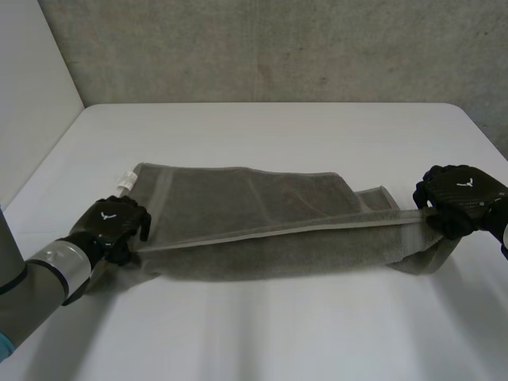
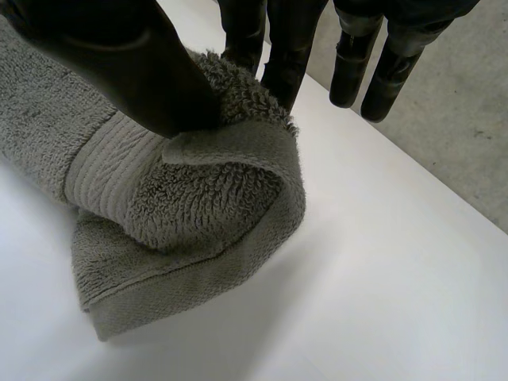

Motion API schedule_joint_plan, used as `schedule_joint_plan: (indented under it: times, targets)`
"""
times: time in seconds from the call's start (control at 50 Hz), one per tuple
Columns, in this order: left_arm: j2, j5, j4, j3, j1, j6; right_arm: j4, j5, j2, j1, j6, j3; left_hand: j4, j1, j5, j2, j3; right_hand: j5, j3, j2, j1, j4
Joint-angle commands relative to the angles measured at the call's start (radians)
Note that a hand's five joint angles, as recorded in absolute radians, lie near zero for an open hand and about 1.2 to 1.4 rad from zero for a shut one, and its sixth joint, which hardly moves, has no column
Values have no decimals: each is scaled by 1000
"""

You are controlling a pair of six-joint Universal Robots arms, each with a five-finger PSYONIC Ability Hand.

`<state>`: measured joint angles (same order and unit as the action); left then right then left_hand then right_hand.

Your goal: Fold the towel.

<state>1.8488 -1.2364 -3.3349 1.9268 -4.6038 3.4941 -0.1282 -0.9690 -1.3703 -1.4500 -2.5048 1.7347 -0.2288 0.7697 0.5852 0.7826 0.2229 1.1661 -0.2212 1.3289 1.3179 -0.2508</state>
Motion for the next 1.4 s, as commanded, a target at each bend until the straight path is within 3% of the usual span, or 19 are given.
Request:
schedule_joint_plan:
  times: [0.02,0.1,0.14,0.18,0.3,0.34,0.42,0.5,0.66,0.76,0.82,0.86,0.88,0.92,0.94,1.02,1.08,1.16,1.4]
  targets:
    - [-19,-2,0,11,-64,52,-7,-4,-16,26,-2,-14,54,-4,6,-17,-48,56,47,67,78,76]
    - [-37,0,8,15,-92,74,-13,0,-36,42,-3,-14,54,16,26,3,-48,56,47,67,78,76]
    - [-51,2,14,18,-102,79,-34,9,-55,46,-3,-17,54,140,150,127,-48,56,47,67,78,76]
    - [-91,18,32,20,-118,76,-45,18,-62,46,-5,-18,54,625,635,612,-48,56,47,67,78,76]
    - [-192,61,87,12,-125,72,-86,55,-116,43,-49,-43,54,627,637,614,-48,56,47,67,78,76]
    - [-279,125,136,-5,-127,68,-93,67,-136,42,-75,-53,54,627,637,614,-48,56,47,67,78,76]
    - [-382,175,188,-46,-125,59,-100,101,-188,36,-152,-89,54,627,637,614,-48,56,47,67,78,76]
    - [-470,192,201,-94,-127,-15,-103,131,-223,34,-197,-106,54,627,637,614,-48,56,47,67,78,76]
    - [-445,201,144,-160,-156,-124,-119,144,-207,28,-201,-149,54,627,637,614,-48,56,47,67,78,76]
    - [-303,192,71,-201,-161,-127,-116,105,-105,-1,-175,-216,54,627,637,614,-48,56,47,67,78,76]
    - [-216,180,58,-261,-145,-129,-111,27,-41,-24,-138,-277,54,627,637,614,-48,56,47,67,78,76]
    - [-168,170,55,-297,-141,-129,-108,-72,25,-84,-80,-348,54,627,637,614,-48,56,47,67,78,76]
    - [-117,157,55,-339,-136,-132,-108,-73,25,-84,-80,-348,54,627,637,614,-48,56,47,67,78,76]
    - [-73,135,57,-386,-126,-133,-99,-172,72,-151,-10,-418,54,627,637,614,-48,56,47,67,78,76]
    - [-73,135,57,-387,-125,-133,-99,-172,73,-151,-9,-419,54,627,637,614,-48,56,47,67,78,76]
    - [15,42,57,-537,-80,-158,32,-299,85,-204,63,-471,54,627,637,614,-48,56,47,67,78,76]
    - [50,6,54,-621,-58,-176,190,-336,77,-223,69,-471,54,627,637,614,-48,56,47,67,78,76]
    - [67,2,52,-684,-52,-185,274,-341,76,-248,72,-474,54,627,637,614,-48,56,47,67,78,76]
    - [76,-2,46,-657,-9,-219,245,-340,80,-263,70,-425,54,627,637,614,-48,56,47,67,78,76]
